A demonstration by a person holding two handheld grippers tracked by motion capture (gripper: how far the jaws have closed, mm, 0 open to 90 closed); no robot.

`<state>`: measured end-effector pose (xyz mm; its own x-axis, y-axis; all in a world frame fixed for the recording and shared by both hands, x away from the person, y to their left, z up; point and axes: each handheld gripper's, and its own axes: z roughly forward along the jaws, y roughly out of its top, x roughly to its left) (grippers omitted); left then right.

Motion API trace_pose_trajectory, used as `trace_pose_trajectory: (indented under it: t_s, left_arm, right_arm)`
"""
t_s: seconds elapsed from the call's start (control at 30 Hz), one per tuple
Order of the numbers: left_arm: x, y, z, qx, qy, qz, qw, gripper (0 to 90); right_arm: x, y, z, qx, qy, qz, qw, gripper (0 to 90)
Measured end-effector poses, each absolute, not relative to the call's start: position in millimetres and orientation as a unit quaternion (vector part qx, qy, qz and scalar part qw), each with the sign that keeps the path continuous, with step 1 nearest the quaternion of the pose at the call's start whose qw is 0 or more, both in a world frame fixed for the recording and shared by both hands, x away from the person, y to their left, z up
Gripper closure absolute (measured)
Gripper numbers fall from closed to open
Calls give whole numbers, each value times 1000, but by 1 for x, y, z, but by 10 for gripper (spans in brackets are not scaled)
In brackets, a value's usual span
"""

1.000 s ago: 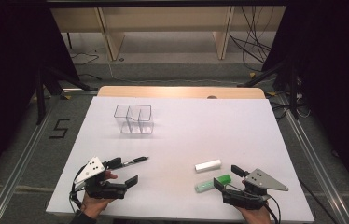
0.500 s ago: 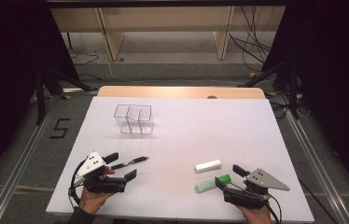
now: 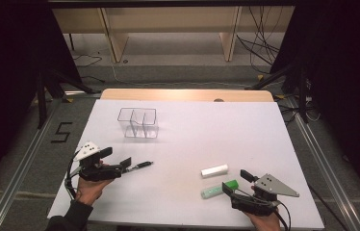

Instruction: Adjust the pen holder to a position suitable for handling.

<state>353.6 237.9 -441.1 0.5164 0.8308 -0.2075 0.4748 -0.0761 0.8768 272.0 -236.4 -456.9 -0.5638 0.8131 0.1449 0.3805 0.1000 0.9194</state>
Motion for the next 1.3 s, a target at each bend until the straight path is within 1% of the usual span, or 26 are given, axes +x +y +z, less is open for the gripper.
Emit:
trace_pose_trajectory:
  t_s: [0.07,0.1,0.17,0.23,0.27,0.3,0.37,0.4,0.43,0.47,0.5,0.53,0.57,0.63,0.67,0.7,0.73,0.8,0.97,1.3]
  left_arm:
    - [360,240,-441,709,465,185,497,131]
    - [364,241,-441,709,468,187,494,131]
    - [371,244,-440,704,481,187,488,181]
    - [379,247,-439,700,496,179,482,257]
    - [383,249,-438,697,502,171,483,257]
    - [387,250,-437,694,508,168,481,297]
    - [395,253,-435,692,518,185,467,395]
    - [400,256,-435,690,525,192,460,491]
    - [404,258,-435,687,534,195,452,540]
    - [409,261,-435,684,542,194,448,583]
    - [413,264,-436,681,548,194,445,583]
    - [417,265,-436,681,550,197,441,639]
    - [421,267,-436,685,549,200,436,743]
    - [430,268,-437,690,549,200,426,813]
    - [434,268,-438,692,550,202,421,813]
    - [438,268,-439,695,551,206,414,862]
    - [443,268,-441,697,552,207,407,882]
    - [451,266,-443,701,554,206,399,891]
    - [471,268,-449,705,562,213,376,893]
    - [495,269,-456,699,575,201,374,894]
  right_arm:
    - [272,-237,-457,419,713,523,206,193]
    - [272,-237,-457,419,713,523,206,193]
    - [273,-237,-458,420,713,523,205,194]
    - [272,-237,-457,420,712,523,206,196]
    - [272,-237,-457,420,712,523,206,196]
    - [272,-237,-457,419,713,523,206,197]
    - [272,-237,-457,420,712,524,205,200]
    - [273,-237,-458,422,712,524,203,201]
    - [273,-237,-458,422,712,524,202,202]
    - [273,-237,-458,421,712,524,203,202]
    - [273,-237,-458,421,712,524,203,202]
    - [273,-237,-458,420,713,523,203,203]
    - [273,-236,-458,420,714,523,203,204]
    - [273,-236,-459,419,715,522,202,203]
    - [273,-236,-459,419,715,522,202,203]
    - [273,-236,-458,419,715,522,202,203]
    - [273,-236,-458,418,716,521,202,204]
    - [273,-236,-459,419,716,522,202,204]
    - [274,-236,-459,419,716,522,201,203]
    - [274,-235,-460,418,718,521,199,204]
